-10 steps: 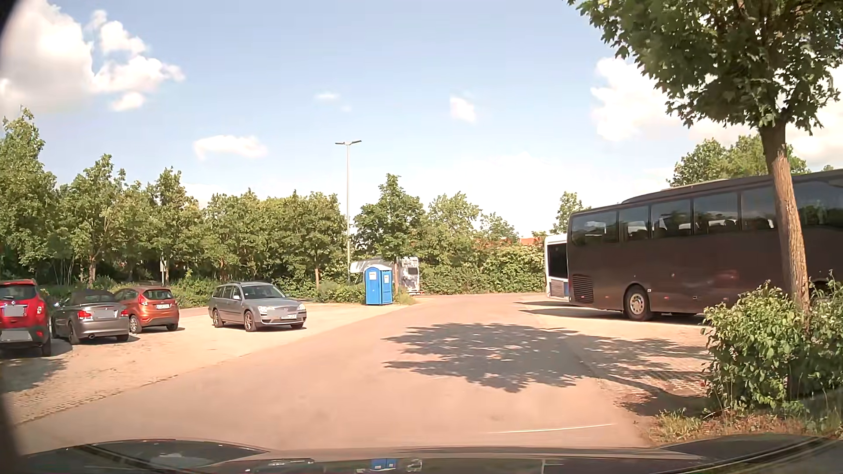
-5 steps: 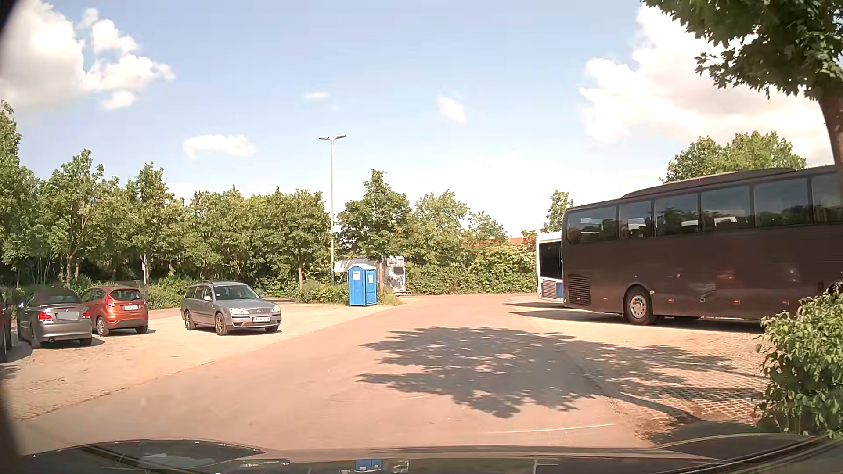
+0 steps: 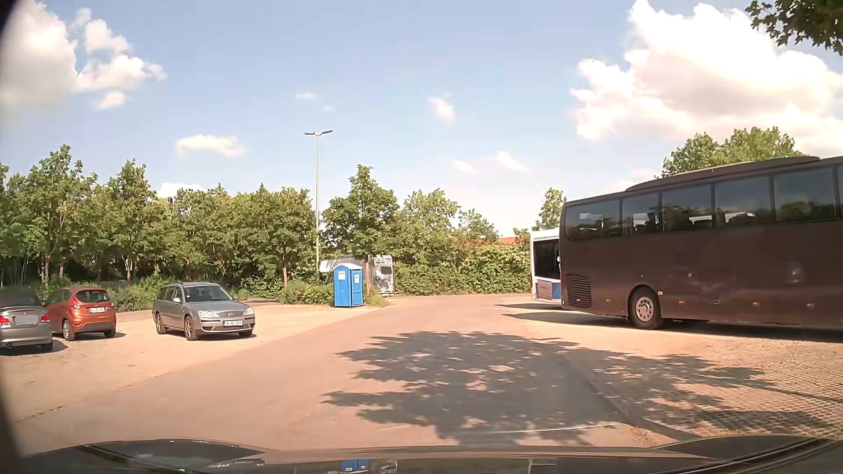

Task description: Follow the waypoints while adhering to traffic rules and regulations

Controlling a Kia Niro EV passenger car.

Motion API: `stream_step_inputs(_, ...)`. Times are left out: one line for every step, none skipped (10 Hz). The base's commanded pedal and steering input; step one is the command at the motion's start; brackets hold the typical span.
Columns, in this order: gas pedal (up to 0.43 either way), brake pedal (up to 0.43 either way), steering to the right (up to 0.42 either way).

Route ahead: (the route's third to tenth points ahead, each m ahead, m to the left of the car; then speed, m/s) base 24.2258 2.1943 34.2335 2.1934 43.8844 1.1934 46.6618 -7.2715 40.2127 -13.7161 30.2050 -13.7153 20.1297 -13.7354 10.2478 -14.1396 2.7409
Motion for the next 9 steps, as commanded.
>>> stream_step_inputs(0.067, 0.012, 0.04)
stream_step_inputs(0.067, 0.012, 0.034)
stream_step_inputs(0.067, 0.012, 0.026)
stream_step_inputs(0.067, 0.012, 0.02)
stream_step_inputs(0.067, 0.012, 0.018)
stream_step_inputs(0.067, 0.012, 0.018)
stream_step_inputs(0.067, 0.012, 0.018)
stream_step_inputs(0.067, 0.012, 0.018)
stream_step_inputs(0.067, 0.012, 0.018)
